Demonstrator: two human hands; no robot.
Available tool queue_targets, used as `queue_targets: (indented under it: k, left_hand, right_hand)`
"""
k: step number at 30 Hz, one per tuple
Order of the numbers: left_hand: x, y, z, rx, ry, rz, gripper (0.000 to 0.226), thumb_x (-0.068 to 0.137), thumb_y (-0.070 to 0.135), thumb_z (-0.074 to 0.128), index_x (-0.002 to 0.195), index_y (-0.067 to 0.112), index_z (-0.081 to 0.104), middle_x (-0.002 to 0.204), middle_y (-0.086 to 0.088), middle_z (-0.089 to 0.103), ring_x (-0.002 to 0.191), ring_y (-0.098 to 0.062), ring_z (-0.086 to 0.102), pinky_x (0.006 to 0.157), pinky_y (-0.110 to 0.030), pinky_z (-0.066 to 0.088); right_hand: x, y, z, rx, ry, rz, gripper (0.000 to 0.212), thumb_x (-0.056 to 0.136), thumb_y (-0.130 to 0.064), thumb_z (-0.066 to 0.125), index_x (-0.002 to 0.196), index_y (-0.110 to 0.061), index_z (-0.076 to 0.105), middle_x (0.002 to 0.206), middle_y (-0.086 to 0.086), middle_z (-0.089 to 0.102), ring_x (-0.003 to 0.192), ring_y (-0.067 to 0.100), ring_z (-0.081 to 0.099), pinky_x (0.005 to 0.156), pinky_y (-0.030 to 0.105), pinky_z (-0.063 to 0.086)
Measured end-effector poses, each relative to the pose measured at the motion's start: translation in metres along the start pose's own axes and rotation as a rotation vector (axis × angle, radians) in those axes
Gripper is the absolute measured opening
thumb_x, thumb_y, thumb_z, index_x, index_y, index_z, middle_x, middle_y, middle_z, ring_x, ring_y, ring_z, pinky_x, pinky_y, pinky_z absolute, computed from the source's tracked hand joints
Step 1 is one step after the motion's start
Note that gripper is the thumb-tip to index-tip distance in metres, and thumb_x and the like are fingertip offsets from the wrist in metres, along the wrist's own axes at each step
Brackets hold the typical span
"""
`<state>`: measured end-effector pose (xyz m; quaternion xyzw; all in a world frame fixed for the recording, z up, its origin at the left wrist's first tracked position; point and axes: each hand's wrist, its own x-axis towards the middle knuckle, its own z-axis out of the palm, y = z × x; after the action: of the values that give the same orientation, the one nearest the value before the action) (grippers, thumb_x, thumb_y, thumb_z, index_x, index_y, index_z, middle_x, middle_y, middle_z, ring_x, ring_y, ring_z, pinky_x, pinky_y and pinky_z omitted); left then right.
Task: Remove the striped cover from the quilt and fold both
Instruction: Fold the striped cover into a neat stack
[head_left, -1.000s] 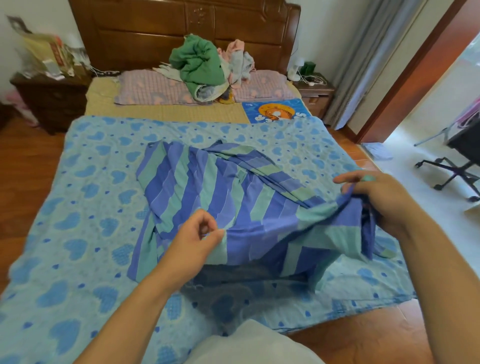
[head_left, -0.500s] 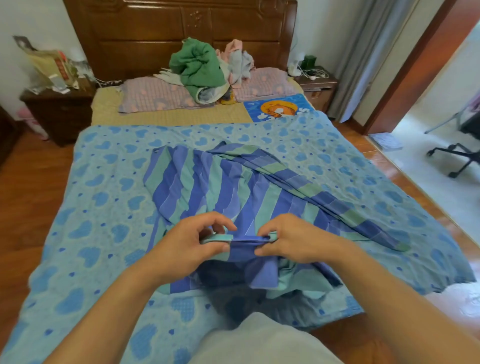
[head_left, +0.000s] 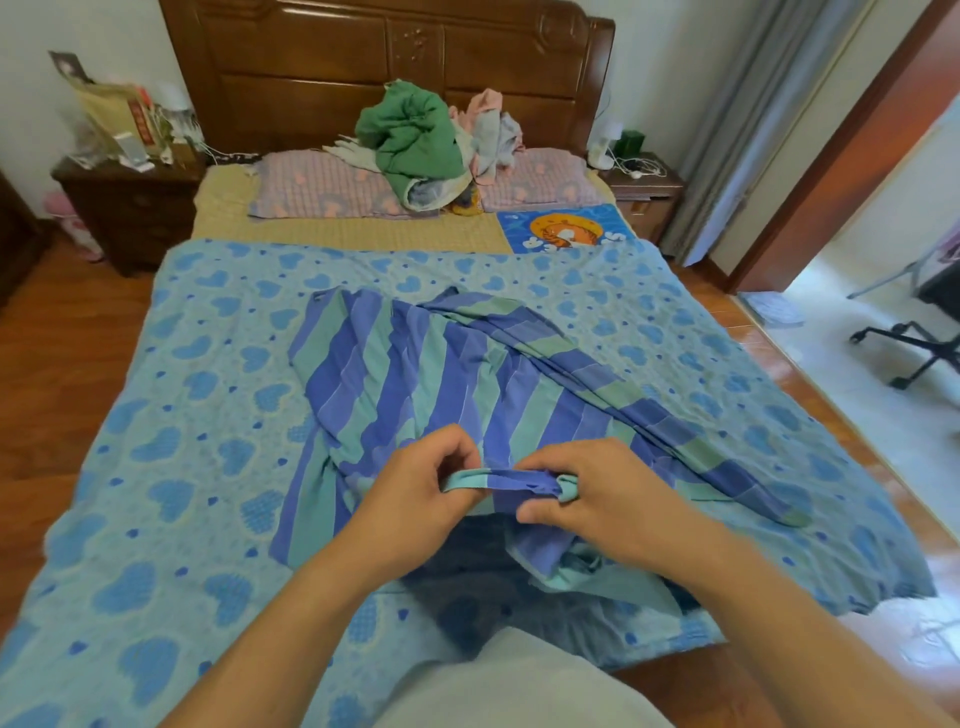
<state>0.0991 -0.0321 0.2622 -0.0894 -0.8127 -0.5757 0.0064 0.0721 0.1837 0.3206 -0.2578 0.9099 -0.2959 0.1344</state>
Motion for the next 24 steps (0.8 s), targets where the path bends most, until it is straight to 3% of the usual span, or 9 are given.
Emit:
queue_targets:
  k: [2, 5, 7, 11, 13, 15, 18, 21, 24]
  left_hand:
    - [0.001, 0.003, 0.001, 0.025, -0.036, 0.02, 0.018, 0.086, 0.021, 0.071, 0.081, 0.025, 0.055, 0.066, 0.012, 0.053, 0.057, -0.004, 0.043, 0.054, -0.013, 0.036]
    - [0.003, -0.004, -0.002, 0.07, -0.134, 0.029, 0.015, 0.087, 0.025, 0.072, 0.084, 0.027, 0.058, 0.074, 0.009, 0.059, 0.062, -0.006, 0.048, 0.057, -0.016, 0.039]
    - [0.003, -0.021, -0.003, 0.181, -0.12, 0.046, 0.018, 0.086, 0.015, 0.066, 0.083, 0.03, 0.056, 0.08, 0.01, 0.057, 0.069, -0.007, 0.05, 0.061, -0.022, 0.038]
    - [0.011, -0.06, 0.006, 0.35, 0.322, -0.114, 0.023, 0.079, 0.01, 0.064, 0.08, 0.03, 0.053, 0.087, 0.013, 0.052, 0.081, -0.008, 0.049, 0.066, -0.029, 0.037]
    - [0.02, -0.076, 0.013, 0.444, 0.541, -0.205, 0.022, 0.078, 0.008, 0.066, 0.091, 0.025, 0.06, 0.099, 0.005, 0.054, 0.094, -0.02, 0.048, 0.077, -0.033, 0.04]
    - [0.031, -0.09, 0.015, 0.459, 0.597, -0.319, 0.031, 0.08, 0.008, 0.066, 0.108, 0.02, 0.063, 0.111, -0.003, 0.052, 0.103, -0.026, 0.047, 0.086, -0.037, 0.041]
    - [0.048, -0.103, 0.012, 0.285, 0.485, -0.425, 0.036, 0.085, 0.006, 0.06, 0.118, 0.019, 0.064, 0.115, -0.006, 0.059, 0.103, -0.029, 0.058, 0.085, -0.036, 0.047]
    - [0.053, -0.113, 0.008, 0.26, 0.333, -0.303, 0.021, 0.092, 0.007, 0.057, 0.1, 0.02, 0.071, 0.086, 0.003, 0.067, 0.079, -0.023, 0.06, 0.063, -0.031, 0.041]
    - [0.041, -0.121, 0.0, 0.374, 0.048, -0.153, 0.023, 0.097, 0.022, 0.055, 0.076, 0.015, 0.063, 0.069, 0.003, 0.059, 0.067, -0.019, 0.055, 0.064, -0.035, 0.044]
  right_hand:
    - [-0.004, -0.001, 0.004, 0.007, -0.01, 0.01, 0.017, 0.082, -0.05, 0.072, 0.086, -0.033, 0.069, 0.068, -0.006, 0.062, 0.062, 0.012, 0.053, 0.057, 0.023, 0.04]
    - [-0.009, -0.004, -0.006, 0.092, 0.107, 0.009, 0.015, 0.088, -0.039, 0.07, 0.076, -0.03, 0.072, 0.066, -0.002, 0.065, 0.06, 0.016, 0.054, 0.056, 0.023, 0.04]
    - [-0.015, -0.006, -0.018, 0.185, 0.227, -0.014, 0.016, 0.088, -0.037, 0.069, 0.075, -0.029, 0.074, 0.071, -0.004, 0.066, 0.065, 0.014, 0.059, 0.06, 0.022, 0.044]
    - [-0.026, -0.012, -0.042, 0.294, 0.517, -0.056, 0.019, 0.085, -0.036, 0.061, 0.081, -0.024, 0.075, 0.092, -0.009, 0.07, 0.087, 0.002, 0.065, 0.076, 0.01, 0.043]
    - [-0.03, -0.014, -0.053, 0.409, 0.636, -0.035, 0.018, 0.085, -0.037, 0.06, 0.085, -0.026, 0.075, 0.086, -0.007, 0.072, 0.081, -0.002, 0.064, 0.073, 0.012, 0.046]
    - [-0.033, -0.015, -0.064, 0.487, 0.753, -0.052, 0.017, 0.087, -0.036, 0.061, 0.084, -0.029, 0.076, 0.08, -0.01, 0.071, 0.076, -0.001, 0.062, 0.07, 0.014, 0.048]
    - [-0.036, -0.019, -0.085, 0.51, 0.864, -0.074, 0.017, 0.087, -0.043, 0.062, 0.087, -0.034, 0.077, 0.081, -0.016, 0.071, 0.077, -0.001, 0.061, 0.071, 0.015, 0.049]
    - [-0.035, -0.016, -0.108, 0.497, 0.957, -0.05, 0.015, 0.091, -0.041, 0.065, 0.09, -0.031, 0.077, 0.084, -0.01, 0.072, 0.081, 0.008, 0.061, 0.075, 0.025, 0.051]
    - [-0.034, -0.007, -0.126, 0.496, 1.022, 0.03, 0.014, 0.093, -0.031, 0.064, 0.091, -0.024, 0.077, 0.081, -0.006, 0.07, 0.077, 0.011, 0.059, 0.073, 0.03, 0.05]
